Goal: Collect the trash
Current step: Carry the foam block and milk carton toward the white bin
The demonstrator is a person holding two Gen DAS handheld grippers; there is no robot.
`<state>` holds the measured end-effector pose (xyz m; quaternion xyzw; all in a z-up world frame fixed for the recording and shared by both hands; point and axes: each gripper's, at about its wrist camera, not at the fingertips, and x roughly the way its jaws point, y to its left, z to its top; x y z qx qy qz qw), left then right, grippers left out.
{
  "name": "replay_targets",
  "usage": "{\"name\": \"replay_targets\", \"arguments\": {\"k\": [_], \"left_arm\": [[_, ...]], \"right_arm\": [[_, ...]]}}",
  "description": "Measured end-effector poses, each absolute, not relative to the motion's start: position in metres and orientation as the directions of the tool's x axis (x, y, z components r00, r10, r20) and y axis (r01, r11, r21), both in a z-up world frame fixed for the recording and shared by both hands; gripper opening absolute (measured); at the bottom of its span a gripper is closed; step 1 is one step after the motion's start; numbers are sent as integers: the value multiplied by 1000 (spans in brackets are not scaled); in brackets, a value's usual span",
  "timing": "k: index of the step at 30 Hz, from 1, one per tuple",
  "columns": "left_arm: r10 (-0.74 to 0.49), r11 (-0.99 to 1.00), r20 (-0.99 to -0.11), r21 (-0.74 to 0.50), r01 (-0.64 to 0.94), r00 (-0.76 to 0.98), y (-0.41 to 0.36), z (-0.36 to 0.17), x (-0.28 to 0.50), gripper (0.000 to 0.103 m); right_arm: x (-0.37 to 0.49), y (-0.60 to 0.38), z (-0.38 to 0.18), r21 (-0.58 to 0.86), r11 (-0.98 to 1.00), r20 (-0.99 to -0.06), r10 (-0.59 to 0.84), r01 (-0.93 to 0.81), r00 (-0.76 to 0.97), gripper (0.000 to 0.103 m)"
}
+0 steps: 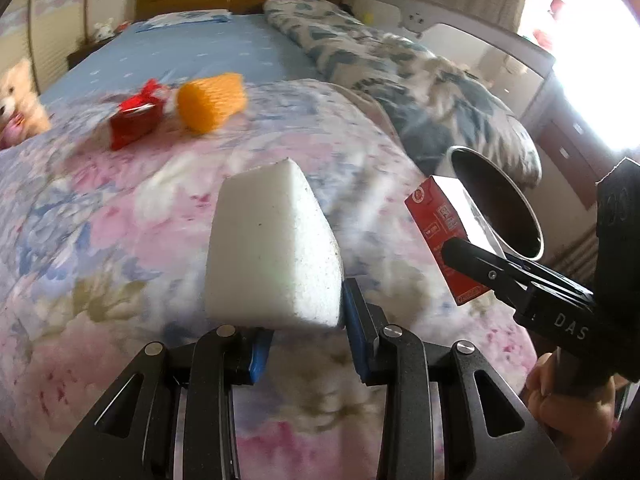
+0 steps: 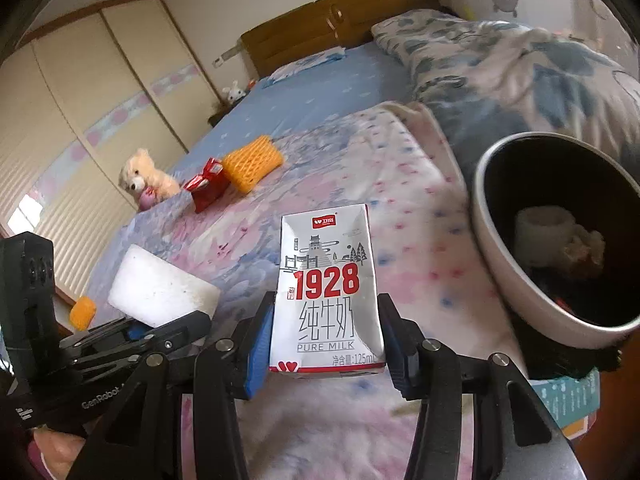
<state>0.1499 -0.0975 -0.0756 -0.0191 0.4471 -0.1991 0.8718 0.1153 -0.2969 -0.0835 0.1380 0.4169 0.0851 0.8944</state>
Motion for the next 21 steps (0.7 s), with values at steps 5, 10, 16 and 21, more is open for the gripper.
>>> {"name": "replay_targets", "arguments": {"k": [5, 10, 16, 21], "left_arm": [[-386, 901, -775, -202, 383, 500, -124, -72, 144, 31], [-401, 885, -776, -191, 423, 487, -147, -68, 139, 31], [-408, 868, -778, -169, 468, 477, -173, -64, 135, 31], [-414, 857, -777, -157, 490, 475, -189, -61, 133, 31]], "right_arm": [[101, -319, -78, 328, 945, -712, 250, -4, 656, 49], [88, -343, -74, 346, 937, -705, 231, 41, 671, 49], [78, -359, -68, 357, 931, -691, 212, 71, 691, 49], [72, -373, -64, 367, 926, -683, 205, 87, 701, 49]]}}
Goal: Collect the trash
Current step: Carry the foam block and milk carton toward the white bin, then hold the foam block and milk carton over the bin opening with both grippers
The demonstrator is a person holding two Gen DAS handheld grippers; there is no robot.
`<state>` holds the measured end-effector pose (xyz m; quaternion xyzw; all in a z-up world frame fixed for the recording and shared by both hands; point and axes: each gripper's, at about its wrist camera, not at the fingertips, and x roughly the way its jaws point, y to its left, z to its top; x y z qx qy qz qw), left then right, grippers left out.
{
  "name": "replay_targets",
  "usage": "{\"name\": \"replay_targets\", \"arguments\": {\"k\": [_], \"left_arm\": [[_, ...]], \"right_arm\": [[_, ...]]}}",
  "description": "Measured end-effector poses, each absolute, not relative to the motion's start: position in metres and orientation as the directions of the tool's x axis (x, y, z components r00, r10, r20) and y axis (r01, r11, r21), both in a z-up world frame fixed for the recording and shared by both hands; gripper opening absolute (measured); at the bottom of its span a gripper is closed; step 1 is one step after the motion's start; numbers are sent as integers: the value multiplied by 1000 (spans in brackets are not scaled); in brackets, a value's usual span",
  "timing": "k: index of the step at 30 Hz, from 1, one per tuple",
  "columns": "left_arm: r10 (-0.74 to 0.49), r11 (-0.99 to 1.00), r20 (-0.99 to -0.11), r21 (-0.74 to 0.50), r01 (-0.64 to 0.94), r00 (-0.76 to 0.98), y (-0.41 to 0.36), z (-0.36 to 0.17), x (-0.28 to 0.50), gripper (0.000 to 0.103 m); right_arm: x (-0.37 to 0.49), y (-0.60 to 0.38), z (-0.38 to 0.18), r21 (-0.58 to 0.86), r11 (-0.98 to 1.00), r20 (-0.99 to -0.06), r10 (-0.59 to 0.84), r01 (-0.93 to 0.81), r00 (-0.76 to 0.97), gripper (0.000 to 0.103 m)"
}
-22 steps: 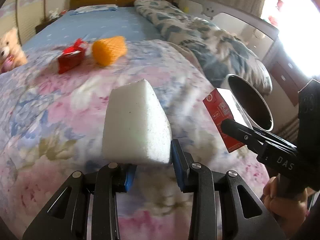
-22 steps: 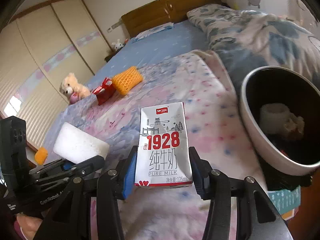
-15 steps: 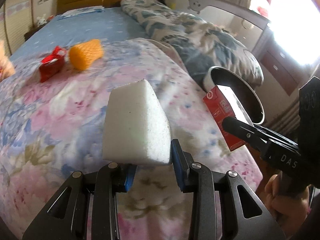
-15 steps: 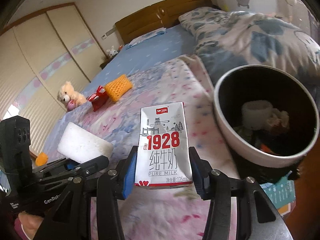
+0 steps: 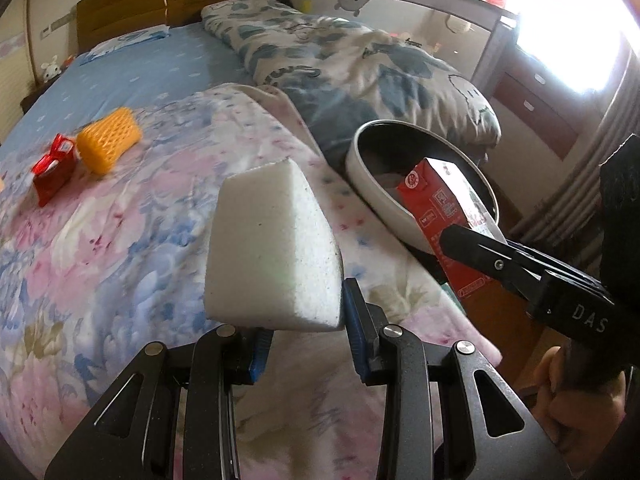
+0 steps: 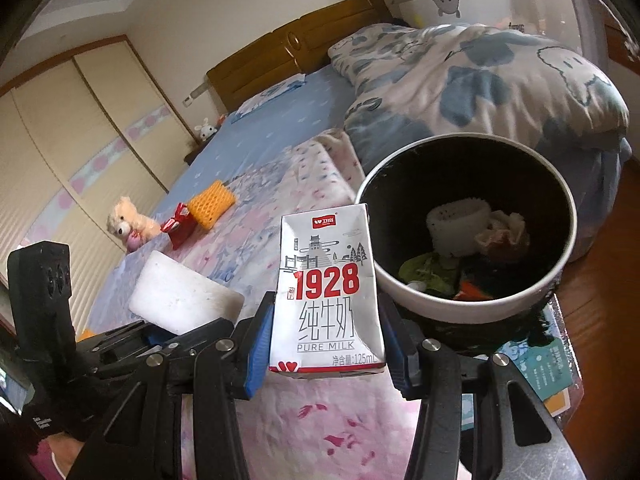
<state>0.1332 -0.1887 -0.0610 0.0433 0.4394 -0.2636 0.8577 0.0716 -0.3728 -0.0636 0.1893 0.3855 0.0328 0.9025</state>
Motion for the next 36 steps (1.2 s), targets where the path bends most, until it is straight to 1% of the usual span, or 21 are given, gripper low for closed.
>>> {"name": "replay_targets", "arguments": {"k": [15, 36], "left_arm": [[-435, 820, -775, -130, 557, 459, -233, -53, 135, 31], [-438, 797, -775, -101, 595, 456, -281, -44, 159, 31]], "right_arm": [[66, -412, -53, 380, 914, -660, 161, 140, 734, 49], [79, -457, -52, 366, 906, -663, 94, 212, 743, 49]]}}
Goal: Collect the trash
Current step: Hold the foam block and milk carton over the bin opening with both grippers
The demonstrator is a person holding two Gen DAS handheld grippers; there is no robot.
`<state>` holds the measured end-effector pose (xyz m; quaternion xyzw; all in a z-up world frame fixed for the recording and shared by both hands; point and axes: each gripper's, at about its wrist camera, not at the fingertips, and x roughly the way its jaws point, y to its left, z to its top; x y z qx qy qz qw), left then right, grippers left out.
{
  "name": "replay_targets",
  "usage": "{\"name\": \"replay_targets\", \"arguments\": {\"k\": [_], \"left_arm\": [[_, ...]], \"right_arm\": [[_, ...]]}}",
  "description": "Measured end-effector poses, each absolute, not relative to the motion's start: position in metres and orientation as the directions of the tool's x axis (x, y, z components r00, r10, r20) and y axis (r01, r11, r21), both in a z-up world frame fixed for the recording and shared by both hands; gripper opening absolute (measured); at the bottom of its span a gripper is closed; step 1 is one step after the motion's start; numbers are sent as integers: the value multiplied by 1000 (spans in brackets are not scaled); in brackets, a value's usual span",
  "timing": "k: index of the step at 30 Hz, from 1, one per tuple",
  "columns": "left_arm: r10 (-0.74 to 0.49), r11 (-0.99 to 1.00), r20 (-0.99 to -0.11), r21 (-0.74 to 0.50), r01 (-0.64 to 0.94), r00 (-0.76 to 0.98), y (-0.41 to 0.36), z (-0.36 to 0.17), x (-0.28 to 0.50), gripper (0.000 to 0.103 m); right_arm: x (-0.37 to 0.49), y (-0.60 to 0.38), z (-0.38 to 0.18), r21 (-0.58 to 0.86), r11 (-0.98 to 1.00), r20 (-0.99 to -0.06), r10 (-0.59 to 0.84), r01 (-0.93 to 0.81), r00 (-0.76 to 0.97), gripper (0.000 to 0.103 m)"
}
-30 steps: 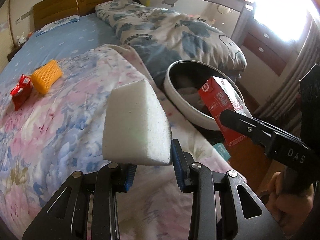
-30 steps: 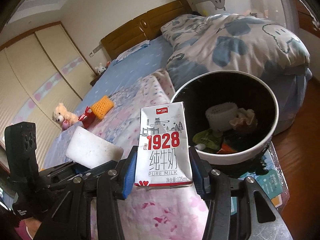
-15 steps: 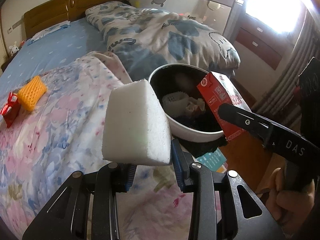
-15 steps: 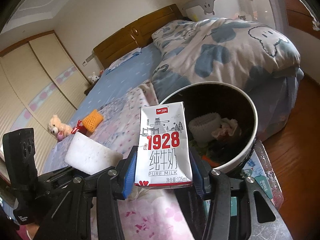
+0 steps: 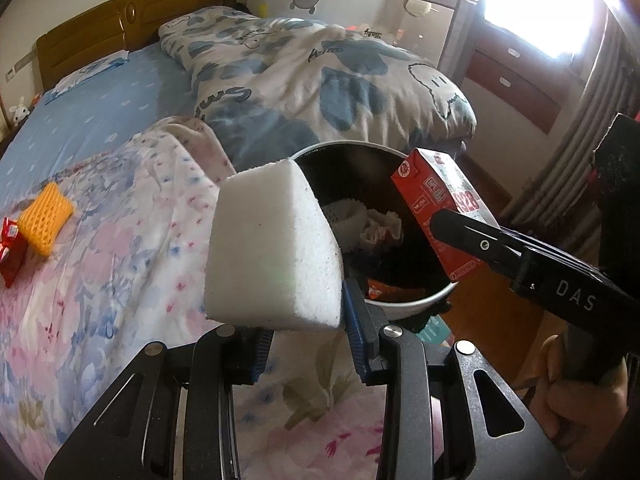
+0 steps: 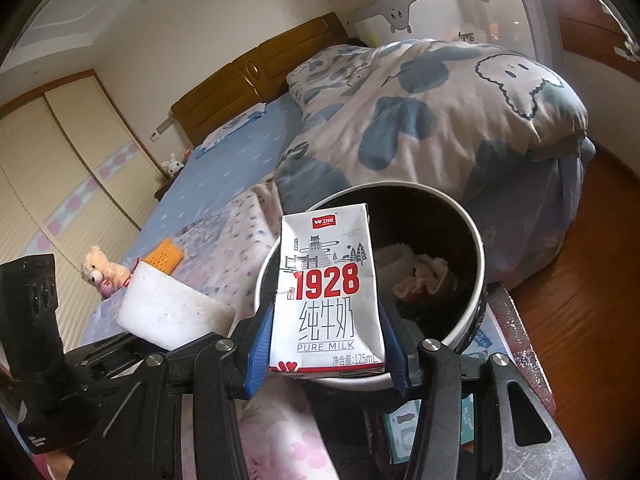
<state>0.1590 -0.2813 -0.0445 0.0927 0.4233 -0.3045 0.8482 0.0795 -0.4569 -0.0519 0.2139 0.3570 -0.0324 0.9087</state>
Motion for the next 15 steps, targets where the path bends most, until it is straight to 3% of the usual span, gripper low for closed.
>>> {"name": "replay_targets", "arguments": {"k": [15], "left_arm": [[-431, 789, -781, -84, 609, 451, -303, -45, 173, 31]], "right_arm": [[94, -477, -54, 365, 899, -671, 73, 242, 737, 49]]}}
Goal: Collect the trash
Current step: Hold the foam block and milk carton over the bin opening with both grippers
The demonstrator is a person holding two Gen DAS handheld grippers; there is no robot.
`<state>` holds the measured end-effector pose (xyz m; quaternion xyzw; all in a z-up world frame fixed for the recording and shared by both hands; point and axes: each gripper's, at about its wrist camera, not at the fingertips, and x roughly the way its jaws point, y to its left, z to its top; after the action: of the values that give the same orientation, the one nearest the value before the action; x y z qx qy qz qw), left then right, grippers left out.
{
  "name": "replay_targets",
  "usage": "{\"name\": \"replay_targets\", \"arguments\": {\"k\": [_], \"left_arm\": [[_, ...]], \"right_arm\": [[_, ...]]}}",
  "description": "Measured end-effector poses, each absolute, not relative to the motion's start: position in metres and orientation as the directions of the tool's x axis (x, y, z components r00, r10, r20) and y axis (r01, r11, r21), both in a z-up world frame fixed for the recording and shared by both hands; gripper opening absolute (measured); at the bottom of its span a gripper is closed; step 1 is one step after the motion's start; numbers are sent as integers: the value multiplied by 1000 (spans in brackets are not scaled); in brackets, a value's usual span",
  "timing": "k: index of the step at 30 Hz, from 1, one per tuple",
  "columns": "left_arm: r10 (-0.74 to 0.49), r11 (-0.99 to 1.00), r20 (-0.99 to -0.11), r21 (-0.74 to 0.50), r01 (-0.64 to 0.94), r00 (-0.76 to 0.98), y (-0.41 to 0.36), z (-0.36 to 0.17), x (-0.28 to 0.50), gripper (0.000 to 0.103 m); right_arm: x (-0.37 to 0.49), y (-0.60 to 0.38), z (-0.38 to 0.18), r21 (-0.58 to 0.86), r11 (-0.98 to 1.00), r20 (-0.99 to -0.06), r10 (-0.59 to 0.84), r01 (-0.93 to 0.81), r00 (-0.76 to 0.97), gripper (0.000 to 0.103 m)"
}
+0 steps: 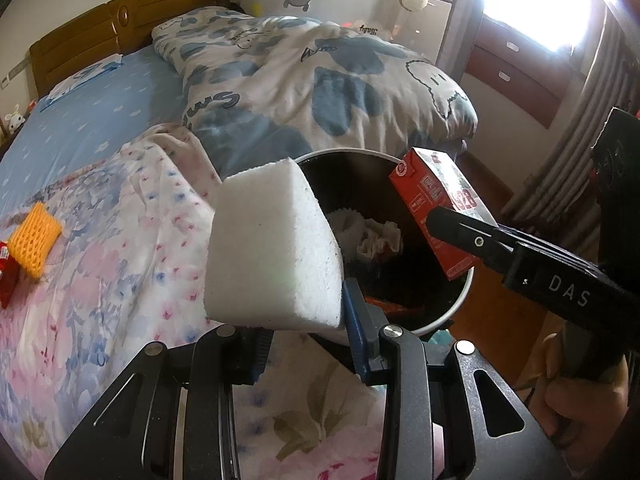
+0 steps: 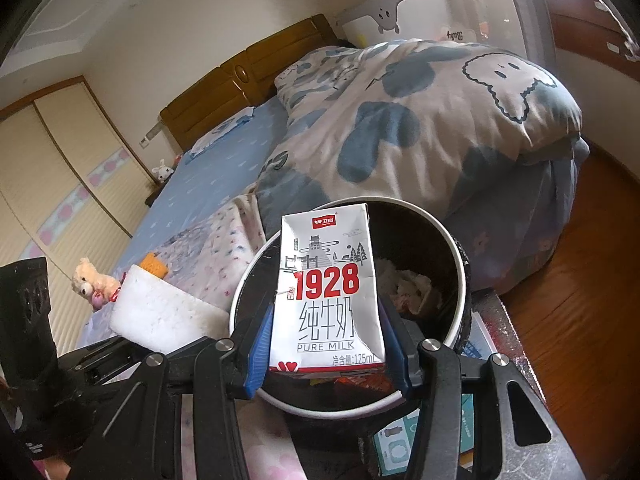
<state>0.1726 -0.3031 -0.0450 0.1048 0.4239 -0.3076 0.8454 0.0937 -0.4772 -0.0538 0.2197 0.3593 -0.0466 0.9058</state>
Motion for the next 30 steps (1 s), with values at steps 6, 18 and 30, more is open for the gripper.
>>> {"name": "replay_targets", "arguments": {"k": [6, 18, 30], "left_arm": [[-426, 789, -783, -77, 609, 453, -309, -45, 177, 31], [-415, 786, -794, -67, 614, 444, -322, -50, 188, 31], [-400, 784, -809, -59, 618, 431, -331, -56, 193, 31]], "right_arm": [[97, -479, -55, 368, 897, -673, 76, 244, 736, 49], [105, -487, -55, 371, 893, -677, 73, 254, 732, 49], [111, -495, -62, 375, 890, -687, 79, 260, 723, 49]]}}
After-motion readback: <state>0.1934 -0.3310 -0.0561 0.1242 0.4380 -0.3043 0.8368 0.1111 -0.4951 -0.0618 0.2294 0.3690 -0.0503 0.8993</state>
